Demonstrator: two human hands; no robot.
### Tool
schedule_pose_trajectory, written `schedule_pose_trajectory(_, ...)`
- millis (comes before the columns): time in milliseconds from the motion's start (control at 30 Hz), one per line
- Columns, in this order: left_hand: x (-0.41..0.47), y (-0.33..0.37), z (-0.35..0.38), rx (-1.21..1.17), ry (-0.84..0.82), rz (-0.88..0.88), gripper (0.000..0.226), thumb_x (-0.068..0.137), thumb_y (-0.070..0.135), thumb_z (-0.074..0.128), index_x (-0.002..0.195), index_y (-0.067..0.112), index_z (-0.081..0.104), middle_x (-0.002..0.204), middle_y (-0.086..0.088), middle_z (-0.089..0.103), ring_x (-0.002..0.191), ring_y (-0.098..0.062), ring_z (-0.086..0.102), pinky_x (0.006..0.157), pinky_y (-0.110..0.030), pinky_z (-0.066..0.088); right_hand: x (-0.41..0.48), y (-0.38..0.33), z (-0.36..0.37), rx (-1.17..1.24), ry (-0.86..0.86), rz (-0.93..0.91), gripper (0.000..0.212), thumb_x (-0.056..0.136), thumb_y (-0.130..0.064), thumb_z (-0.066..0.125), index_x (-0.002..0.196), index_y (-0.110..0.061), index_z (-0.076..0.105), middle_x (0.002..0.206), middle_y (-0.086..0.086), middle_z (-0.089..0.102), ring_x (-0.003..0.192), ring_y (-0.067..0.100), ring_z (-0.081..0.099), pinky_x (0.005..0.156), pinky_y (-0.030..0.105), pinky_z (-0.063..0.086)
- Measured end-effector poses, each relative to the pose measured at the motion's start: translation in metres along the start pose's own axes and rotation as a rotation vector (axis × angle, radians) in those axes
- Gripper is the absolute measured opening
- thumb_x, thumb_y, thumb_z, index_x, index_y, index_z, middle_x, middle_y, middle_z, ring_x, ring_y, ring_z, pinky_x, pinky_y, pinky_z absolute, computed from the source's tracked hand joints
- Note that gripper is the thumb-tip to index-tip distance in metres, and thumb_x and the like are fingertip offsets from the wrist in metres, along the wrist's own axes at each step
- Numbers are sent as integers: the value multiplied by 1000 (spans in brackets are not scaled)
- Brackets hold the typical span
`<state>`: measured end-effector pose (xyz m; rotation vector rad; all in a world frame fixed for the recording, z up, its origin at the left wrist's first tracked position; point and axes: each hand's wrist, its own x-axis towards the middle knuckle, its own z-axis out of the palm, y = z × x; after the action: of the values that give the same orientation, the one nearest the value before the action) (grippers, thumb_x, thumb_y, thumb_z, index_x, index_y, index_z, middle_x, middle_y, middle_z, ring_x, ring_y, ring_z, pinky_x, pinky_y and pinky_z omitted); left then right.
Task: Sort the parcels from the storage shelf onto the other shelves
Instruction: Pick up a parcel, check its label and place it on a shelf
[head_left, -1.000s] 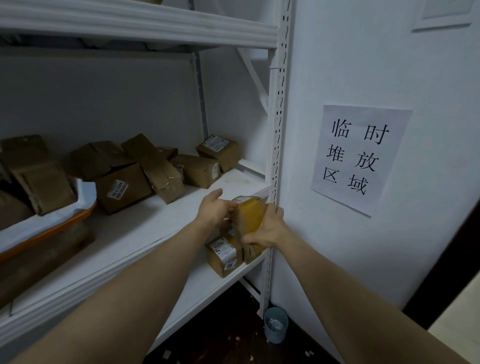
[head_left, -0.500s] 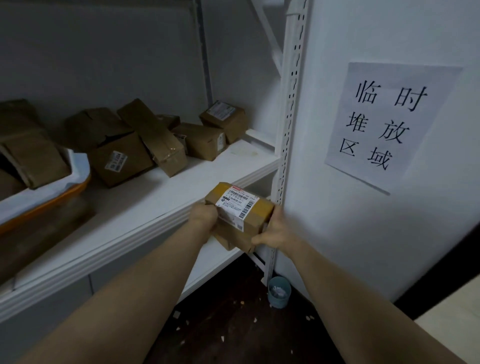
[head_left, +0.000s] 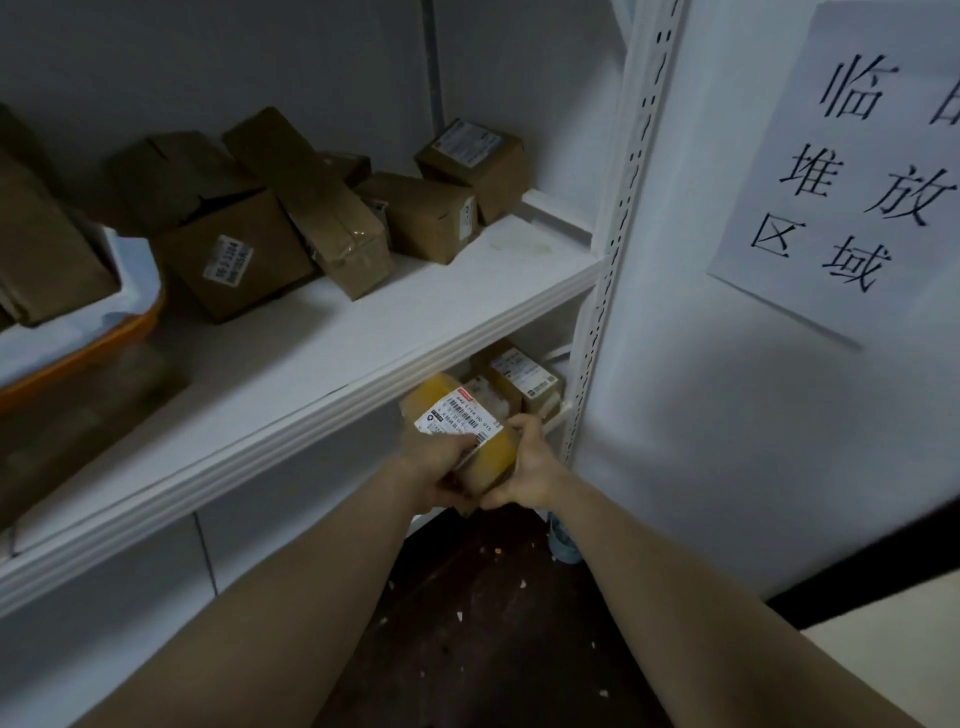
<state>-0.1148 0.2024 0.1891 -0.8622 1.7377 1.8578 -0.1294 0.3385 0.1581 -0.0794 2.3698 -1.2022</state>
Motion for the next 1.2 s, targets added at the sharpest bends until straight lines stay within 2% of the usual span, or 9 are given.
schedule_pose_trajectory(67,14,-8,-6,5,32,8,34,96,19,54,130,13,49,122,-16,60,109,-36,59,88,-58,50,12,6,11,21,-32,11,103,61,-13,88,136,-18,18,124,-2,41,118,15,43,102,32,40)
schedule_pose_trajectory(200,41,-22,-22,26,130,-7,28,95,19,56,123,13,51,117,-13,61,100,-31,62,59,-42,55,27,7,27,109,-59,75,67,83,-22,64,139,-24,28,130,0,45,119,18,45,99,31,39)
schedule_pose_trajectory(333,72,-35,-31,-24,140,-38,25,97,13,53,122,15,49,123,-12,58,106,-30,58,68,-42,51,50,15,41,-30,0,55,54,97,-23,50,147,-24,30,146,7,30,129,24,41,102,27,32)
schedule_pose_trajectory(433,95,-43,-36,10,184,-30,30,96,8,53,125,9,47,121,-14,57,111,-33,57,65,-40,52,69,20,52,-166,42,33,52,99,-21,48,148,-22,33,146,10,36,132,26,40,106,32,34)
schedule_pose_trajectory(567,129,-48,-49,133,222,1,29,93,14,60,119,6,52,110,-14,62,80,-23,63,50,-31,53,93,23,71,-192,51,22,52,97,-15,49,147,-21,35,141,12,46,131,28,40,109,40,36)
schedule_pose_trajectory(767,175,-42,-63,150,270,25,19,91,4,60,108,6,52,80,-12,57,66,-21,57,56,-29,51,125,24,86,-194,50,25,47,96,-5,44,142,-15,43,133,14,53,125,29,48,105,37,40)
schedule_pose_trajectory(933,201,-48,-66,121,240,5,22,85,3,66,104,3,56,73,-12,55,60,-18,50,61,-29,47,143,24,90,-196,38,32,45,97,-4,42,141,-10,43,144,15,41,131,30,41,109,34,33)
schedule_pose_trajectory(1033,215,-51,-65,140,232,40,36,87,0,63,120,-10,55,97,-34,61,65,-28,57,68,-31,44,151,26,94,-212,42,65,49,94,-7,50,142,-4,42,151,16,27,135,30,35,111,31,30)
schedule_pose_trajectory(1200,226,-45,-60,138,223,62,41,89,4,61,128,9,49,119,-16,59,104,-33,60,94,-43,52,156,30,102,-238,43,85,42,95,-17,53,136,-10,51,147,15,36,132,30,37,107,33,34)
